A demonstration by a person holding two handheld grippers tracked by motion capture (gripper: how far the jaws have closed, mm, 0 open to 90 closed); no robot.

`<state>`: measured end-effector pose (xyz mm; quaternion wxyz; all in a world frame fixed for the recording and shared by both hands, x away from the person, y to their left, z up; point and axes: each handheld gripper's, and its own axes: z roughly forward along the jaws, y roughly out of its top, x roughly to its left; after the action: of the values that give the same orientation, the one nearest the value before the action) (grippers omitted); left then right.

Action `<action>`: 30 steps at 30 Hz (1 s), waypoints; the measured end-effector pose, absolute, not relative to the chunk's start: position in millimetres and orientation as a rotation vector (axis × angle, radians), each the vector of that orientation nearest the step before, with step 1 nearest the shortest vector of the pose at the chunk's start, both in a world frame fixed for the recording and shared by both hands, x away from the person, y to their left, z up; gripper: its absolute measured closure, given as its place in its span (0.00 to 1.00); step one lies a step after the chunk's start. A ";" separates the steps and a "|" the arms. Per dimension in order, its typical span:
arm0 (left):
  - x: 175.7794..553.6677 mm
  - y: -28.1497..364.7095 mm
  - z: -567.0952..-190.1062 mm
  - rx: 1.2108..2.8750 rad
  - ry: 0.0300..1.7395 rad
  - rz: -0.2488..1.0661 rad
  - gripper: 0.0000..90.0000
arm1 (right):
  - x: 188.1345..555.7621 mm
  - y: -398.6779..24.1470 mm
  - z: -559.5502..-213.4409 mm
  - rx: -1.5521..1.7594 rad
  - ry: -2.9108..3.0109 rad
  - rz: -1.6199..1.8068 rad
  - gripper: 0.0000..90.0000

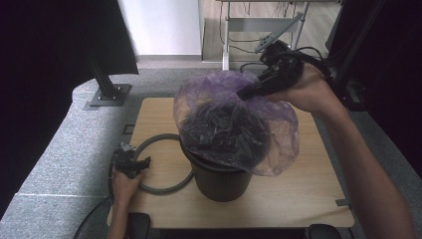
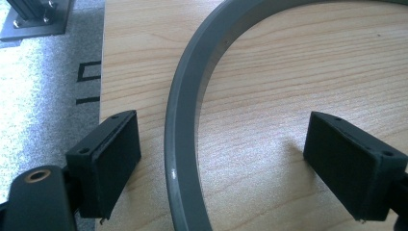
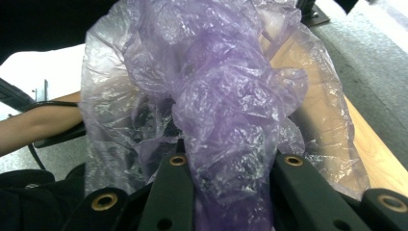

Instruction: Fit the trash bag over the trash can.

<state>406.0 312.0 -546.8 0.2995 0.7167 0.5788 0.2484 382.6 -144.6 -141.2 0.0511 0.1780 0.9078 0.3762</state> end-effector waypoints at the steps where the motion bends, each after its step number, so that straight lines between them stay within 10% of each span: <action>1: 406.0 312.0 -546.7 1.904 1.537 0.659 0.14 | 385.1 -139.1 -144.5 0.537 2.773 1.140 0.85; 30: 406.2 312.0 -546.7 1.906 1.536 0.657 0.14 | 419.6 -121.4 -225.9 0.649 2.856 0.859 0.83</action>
<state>406.2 312.0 -546.7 0.2989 0.7175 0.5785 0.2474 419.6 -121.4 -225.9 0.0446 0.2123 0.9348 0.2811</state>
